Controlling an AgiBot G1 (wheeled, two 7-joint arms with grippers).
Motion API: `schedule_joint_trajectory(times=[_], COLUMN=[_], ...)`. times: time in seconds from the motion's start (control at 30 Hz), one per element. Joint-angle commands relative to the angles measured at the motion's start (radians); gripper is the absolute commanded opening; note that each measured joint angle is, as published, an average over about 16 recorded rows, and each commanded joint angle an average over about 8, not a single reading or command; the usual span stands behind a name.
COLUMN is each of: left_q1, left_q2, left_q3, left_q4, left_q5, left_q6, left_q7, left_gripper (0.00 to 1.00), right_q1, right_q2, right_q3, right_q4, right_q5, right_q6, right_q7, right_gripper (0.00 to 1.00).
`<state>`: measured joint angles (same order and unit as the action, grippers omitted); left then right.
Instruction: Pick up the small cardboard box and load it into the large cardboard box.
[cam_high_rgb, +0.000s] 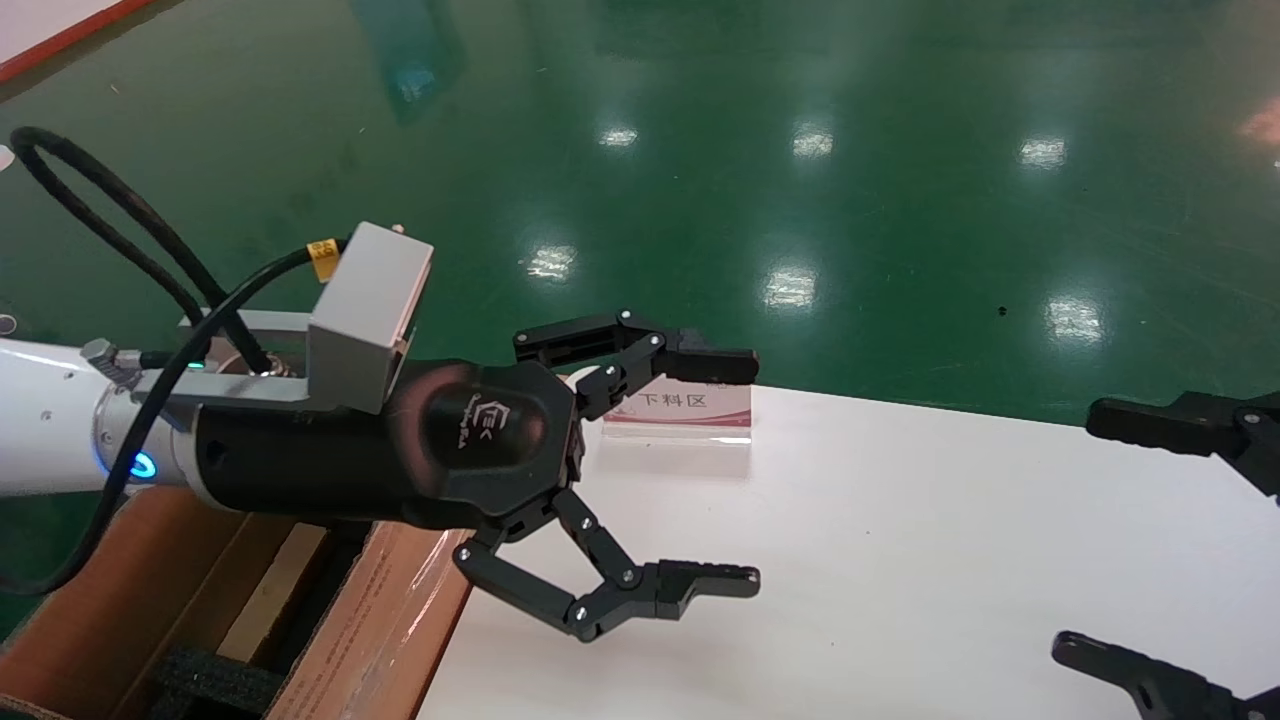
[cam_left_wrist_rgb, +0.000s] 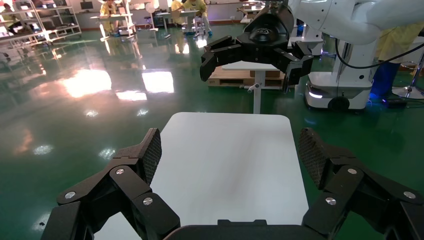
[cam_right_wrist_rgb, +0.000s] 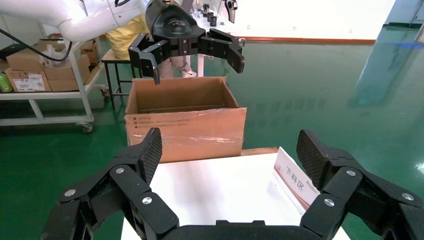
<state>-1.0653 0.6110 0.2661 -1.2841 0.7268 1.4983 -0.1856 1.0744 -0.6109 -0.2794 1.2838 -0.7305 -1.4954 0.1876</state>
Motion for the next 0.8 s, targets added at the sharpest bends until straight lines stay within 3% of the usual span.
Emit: schedule_joint_trajectory(times=[0.03,0.8], left_q1=[-0.001,-0.008], left_q2=[0.000,0.000], left_q3=[0.002,0.013], left_q4=[0.000,0.001], left_q5=[0.000,0.003], left_q6=[0.000,-0.002], left_q7=[0.000,-0.001], left_gripper=[1.00,1.00], right_q1=[0.000,0.000], right_q2=[0.000,0.000], right_q3=[0.000,0.000], right_q4=[0.000,0.000], right_q5=[0.000,0.000], right_q6=[0.000,0.000], right_q7=[0.000,0.000], right_gripper=[1.00,1.00])
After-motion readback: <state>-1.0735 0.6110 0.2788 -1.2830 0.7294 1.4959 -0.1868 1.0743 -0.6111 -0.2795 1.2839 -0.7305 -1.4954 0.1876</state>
